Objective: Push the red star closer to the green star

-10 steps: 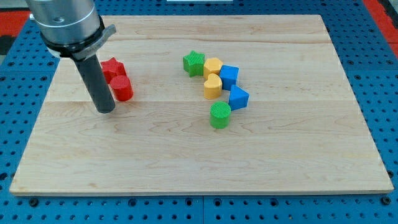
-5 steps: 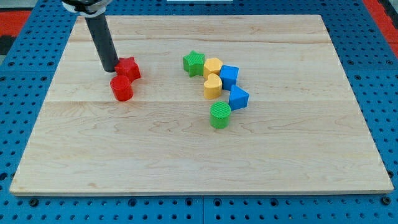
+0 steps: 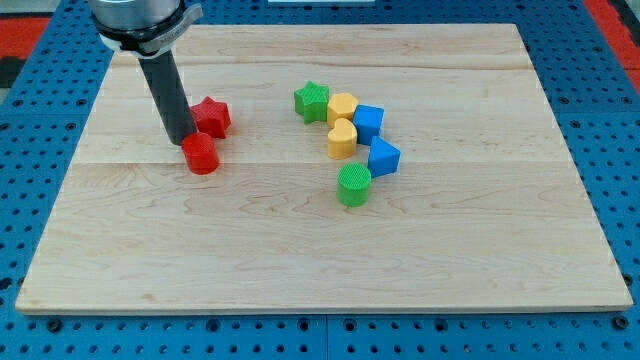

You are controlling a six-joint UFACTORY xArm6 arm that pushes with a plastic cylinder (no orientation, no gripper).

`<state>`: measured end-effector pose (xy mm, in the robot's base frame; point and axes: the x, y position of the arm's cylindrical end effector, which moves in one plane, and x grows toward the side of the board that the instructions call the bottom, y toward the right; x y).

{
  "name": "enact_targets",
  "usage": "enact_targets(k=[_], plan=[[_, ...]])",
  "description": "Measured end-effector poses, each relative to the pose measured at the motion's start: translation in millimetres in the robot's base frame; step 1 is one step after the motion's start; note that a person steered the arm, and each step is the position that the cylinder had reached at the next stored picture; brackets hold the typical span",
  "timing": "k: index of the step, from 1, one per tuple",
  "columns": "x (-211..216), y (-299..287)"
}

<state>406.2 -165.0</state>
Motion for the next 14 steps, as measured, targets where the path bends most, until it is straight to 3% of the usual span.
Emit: enact_targets(k=[1, 2, 4, 7, 10, 14], plan=[[-4.3, 0.5], [-40.5, 0.2], [-43.6, -5.4], [-10.0, 17.1], [-56.5, 16.4], [-41.5, 37.6]])
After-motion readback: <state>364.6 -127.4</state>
